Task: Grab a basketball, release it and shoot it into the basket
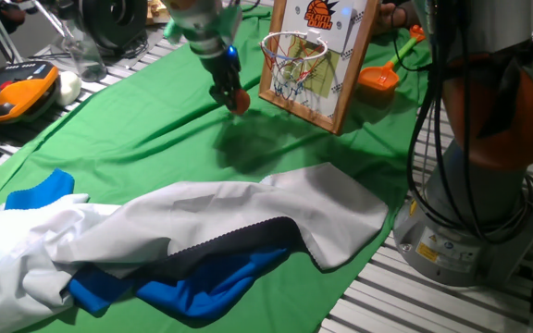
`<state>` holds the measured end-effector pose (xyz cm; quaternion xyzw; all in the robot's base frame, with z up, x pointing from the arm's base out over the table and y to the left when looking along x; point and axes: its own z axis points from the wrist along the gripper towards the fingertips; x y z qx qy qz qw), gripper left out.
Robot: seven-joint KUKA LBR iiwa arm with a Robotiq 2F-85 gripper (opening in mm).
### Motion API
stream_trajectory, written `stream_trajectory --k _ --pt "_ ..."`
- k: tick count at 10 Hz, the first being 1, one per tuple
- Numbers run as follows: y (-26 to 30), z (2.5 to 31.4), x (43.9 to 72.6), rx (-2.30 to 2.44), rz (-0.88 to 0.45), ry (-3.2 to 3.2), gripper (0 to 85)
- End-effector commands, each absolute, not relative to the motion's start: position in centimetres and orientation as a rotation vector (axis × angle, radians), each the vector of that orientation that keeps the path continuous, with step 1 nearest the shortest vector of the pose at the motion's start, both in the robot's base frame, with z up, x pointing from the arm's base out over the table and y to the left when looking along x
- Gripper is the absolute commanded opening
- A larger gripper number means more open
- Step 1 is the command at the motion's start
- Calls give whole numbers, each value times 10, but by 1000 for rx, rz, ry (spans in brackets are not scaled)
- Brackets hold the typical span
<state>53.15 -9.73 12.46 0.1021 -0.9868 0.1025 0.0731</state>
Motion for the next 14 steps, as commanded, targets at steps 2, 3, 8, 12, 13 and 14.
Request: stream_trajectory --k 2,3,8,12,13,14 --pt "-93 169 530 280 314 -2963 0" --pt "-93 177 530 280 334 -2959 0" --pt "-96 210 528 264 348 -2947 0" --pt "-105 221 524 281 326 -2938 0" --pt "-106 223 524 267 304 -2943 0" --pt "-106 222 525 256 317 -2946 0"
